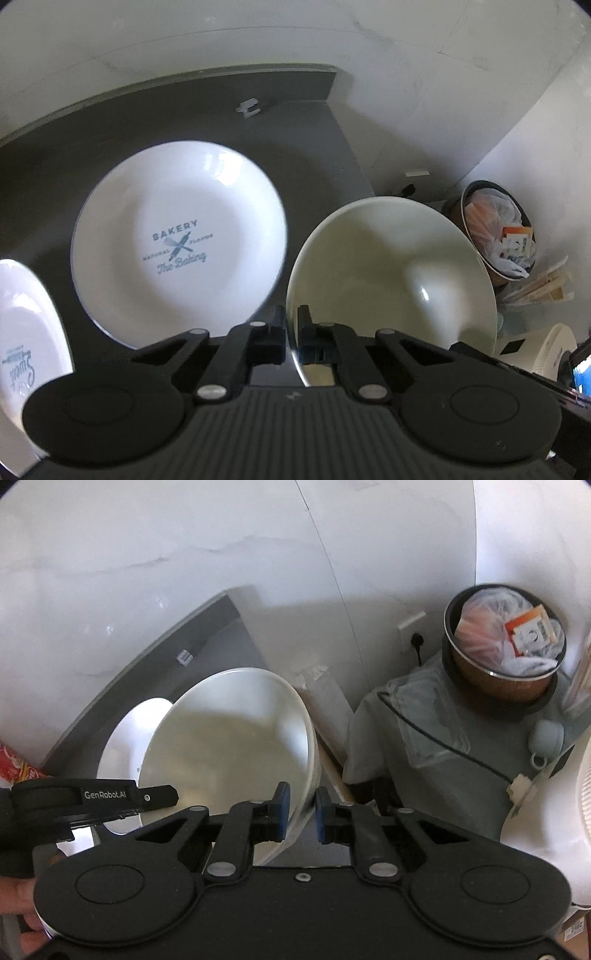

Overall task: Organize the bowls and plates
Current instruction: 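Close the left gripper on the yellow-patterned bowl rim while the right gripper also closes, then carry the yellow-patterned bowl with both grippers and lower it into the stacked bowls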

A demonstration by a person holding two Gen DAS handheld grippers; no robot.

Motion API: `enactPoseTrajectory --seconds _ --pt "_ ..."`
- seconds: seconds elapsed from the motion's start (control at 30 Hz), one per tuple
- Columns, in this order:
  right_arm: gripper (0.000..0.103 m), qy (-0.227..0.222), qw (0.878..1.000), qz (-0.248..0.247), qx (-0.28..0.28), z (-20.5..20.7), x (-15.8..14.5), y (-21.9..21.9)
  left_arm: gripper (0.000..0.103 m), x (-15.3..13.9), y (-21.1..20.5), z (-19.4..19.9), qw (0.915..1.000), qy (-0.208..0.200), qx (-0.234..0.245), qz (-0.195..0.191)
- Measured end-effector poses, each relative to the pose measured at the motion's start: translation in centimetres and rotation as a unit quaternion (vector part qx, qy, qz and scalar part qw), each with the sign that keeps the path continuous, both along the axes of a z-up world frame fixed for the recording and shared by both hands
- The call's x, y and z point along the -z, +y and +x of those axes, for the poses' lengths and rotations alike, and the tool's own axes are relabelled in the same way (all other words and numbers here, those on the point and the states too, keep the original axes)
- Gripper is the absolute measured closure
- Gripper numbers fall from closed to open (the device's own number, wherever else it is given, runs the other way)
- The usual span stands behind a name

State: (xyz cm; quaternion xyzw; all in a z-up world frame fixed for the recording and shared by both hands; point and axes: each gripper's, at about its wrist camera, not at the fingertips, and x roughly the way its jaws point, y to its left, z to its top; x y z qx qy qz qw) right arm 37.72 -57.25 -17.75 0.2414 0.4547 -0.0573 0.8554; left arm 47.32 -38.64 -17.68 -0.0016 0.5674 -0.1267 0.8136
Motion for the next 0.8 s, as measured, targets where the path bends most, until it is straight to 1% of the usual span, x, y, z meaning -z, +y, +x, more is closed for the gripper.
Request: enactPoseTrajectory --seconds 0.1,0.33,0.43,0.53,0.67,0.8 --pt "0.089 -0.005 1.0 0.0 -0.004 -0.3 -0.5 0.2 0.099 -0.3 0.3 -0.1 1.0 0.001 -0.001 -0.009" --pt "0.089 -0.027 0.999 -0.01 -0.016 -1.1 -2.4 1.5 0.099 -2.0 1.1 -0.6 0.9999 -0.013 -0.001 -0.01" --pt "0.089 -0.035 0.999 -0.014 -0.021 -1.5 -3.2 2.2 0.099 -2.8 1.9 -1.1 0.9998 -0.015 -0.01 -0.011" --pt "0.088 -0.04 0.999 -0.006 -0.021 -1.9 -4.0 2.7 0.099 -3.6 2.5 -1.6 0.9995 -0.024 -0.012 -0.013" --pt "0.088 -0.051 0.998 0.006 -0.028 -2.3 -5.2 3.3 0.099 -4.7 3.8 -2.3 0.9992 -0.027 -0.023 -0.019" --pt "0.088 -0.066 0.997 -0.001 -0.042 -2.7 -6.5 4.6 0.099 -6.4 5.2 -3.2 0.9984 -0.038 -0.03 -0.03"
